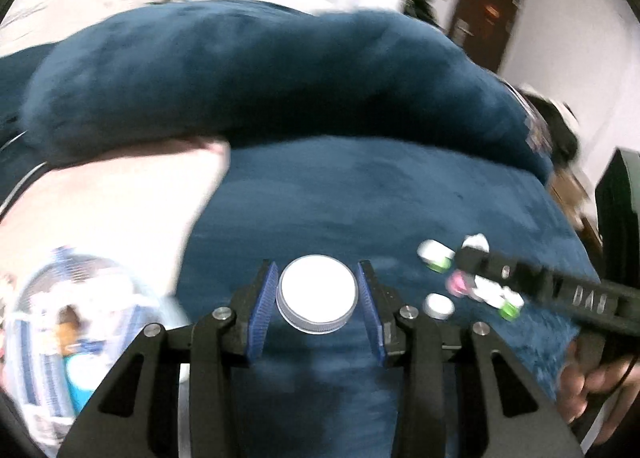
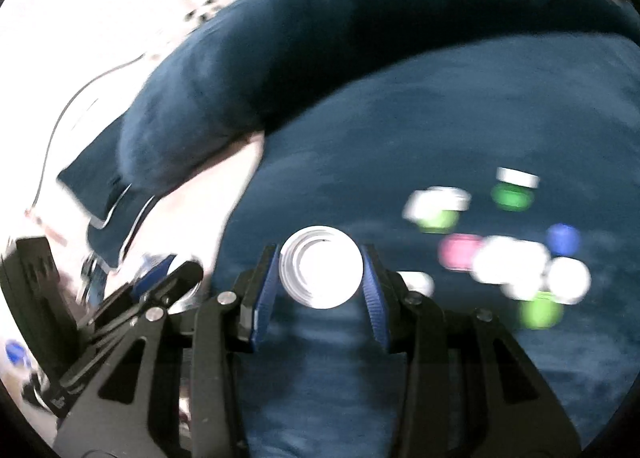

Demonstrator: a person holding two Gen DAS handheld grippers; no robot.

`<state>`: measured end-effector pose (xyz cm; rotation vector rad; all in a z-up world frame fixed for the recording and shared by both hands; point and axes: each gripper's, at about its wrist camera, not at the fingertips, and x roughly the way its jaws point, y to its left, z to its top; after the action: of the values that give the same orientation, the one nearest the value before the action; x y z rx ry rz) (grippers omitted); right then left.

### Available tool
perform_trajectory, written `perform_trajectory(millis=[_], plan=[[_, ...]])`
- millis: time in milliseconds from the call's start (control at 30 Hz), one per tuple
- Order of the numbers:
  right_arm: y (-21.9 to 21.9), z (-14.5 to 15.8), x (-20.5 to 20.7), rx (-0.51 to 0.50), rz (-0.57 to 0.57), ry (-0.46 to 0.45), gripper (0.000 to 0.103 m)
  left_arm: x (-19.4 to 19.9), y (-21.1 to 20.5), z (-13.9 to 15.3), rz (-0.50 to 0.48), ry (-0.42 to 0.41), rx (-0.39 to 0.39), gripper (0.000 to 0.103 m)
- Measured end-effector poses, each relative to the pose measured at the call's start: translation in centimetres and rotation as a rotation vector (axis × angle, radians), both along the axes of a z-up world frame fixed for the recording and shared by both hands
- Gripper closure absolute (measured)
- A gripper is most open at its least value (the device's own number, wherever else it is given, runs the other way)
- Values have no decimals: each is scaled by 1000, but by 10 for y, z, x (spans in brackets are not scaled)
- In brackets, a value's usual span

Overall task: Organize objects
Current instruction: 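Carry both white caps over the blue basket and open both grippers, then move both grippers back over the scattered caps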

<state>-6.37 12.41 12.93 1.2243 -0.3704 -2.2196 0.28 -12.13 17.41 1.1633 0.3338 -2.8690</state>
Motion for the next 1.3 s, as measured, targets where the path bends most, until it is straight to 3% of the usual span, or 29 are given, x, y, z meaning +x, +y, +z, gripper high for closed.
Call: perform_trajectory(millis=[167,300,400,500,533,567,667,800,967,1033,1100,1300], plan=[[-89,13,24,-26,172,22,62,46,-89,13,219,4,16,61],[-148,23,50,-47,316,41,61,76,-140,5,346,-32,110,61],[-177,19,67,-17,393,40,61,81,-150,-12,362,-100,148,61],[-187,-2,74,43,447,-33,59,85,-145,-23,352,-142,118,59],[-187,-10,75,44,466,-67,51,85,-143,-26,351,-157,103,54],[-185,-17,73,36,476,-106,42,84,-145,-25,354,-159,96,43],[-167,-16,69,-7,397,-143,32,86,-143,-21,373,-146,61,23],[-159,3,65,43,347,-46,23,84,-136,-22,381,-141,21,10],[-155,9,65,230,302,85,1,80,-125,-22,366,-154,13,8],[-149,11,62,243,291,90,0,77,-117,-21,350,-150,-1,8],[-142,12,59,240,275,97,0,75,-112,-21,338,-152,-11,1],[-121,11,53,252,232,96,0,63,-86,-18,294,-155,-27,1]])
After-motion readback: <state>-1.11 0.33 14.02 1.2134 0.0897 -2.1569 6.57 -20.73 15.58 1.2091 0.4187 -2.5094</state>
